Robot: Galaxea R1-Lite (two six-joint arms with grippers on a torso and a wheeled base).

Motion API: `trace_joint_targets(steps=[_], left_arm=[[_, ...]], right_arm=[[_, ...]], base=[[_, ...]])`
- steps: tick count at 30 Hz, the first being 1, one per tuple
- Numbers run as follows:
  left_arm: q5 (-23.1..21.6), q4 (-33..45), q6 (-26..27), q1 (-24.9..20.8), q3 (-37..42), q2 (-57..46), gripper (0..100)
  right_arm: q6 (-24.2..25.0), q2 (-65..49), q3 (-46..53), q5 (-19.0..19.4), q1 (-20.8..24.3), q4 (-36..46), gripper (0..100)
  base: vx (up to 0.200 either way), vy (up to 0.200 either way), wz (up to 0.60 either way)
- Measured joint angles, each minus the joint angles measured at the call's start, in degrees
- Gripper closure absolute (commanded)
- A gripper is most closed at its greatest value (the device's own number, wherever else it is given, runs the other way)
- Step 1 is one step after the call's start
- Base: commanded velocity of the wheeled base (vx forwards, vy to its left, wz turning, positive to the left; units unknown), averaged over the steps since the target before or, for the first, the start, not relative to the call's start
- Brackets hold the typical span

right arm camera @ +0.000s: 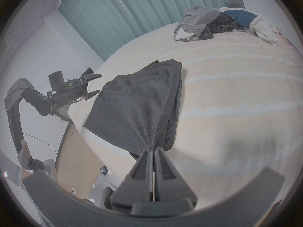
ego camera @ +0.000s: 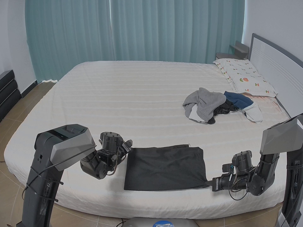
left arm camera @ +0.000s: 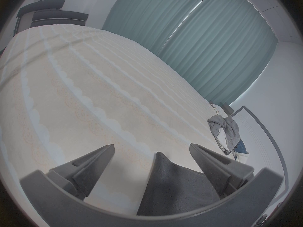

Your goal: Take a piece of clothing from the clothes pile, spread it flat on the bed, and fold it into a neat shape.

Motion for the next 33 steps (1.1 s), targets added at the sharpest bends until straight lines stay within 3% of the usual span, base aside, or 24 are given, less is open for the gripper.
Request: trace_joint_targets(steps=[29, 30, 33], left_arm=[[-0.02, 0.00, 0.00, 0.00, 0.00, 0.00, 0], [0.00, 0.00, 0.00, 0.00, 0.00, 0.00, 0], [-0.02, 0.00, 0.00, 0.00, 0.00, 0.00, 0]], right_arm=[[-2.97, 0.88, 1.13, 0.00, -0.05, 0.06, 100], [-2.97, 0.96, 1.12, 0.00, -0.05, 0.06, 0], [-2.95, 1.23, 0.99, -0.02, -0.05, -0.13, 0]], base=[[0.000, 0.000, 0.00], [0.000, 0.000, 0.00], [0.000, 0.000, 0.00]])
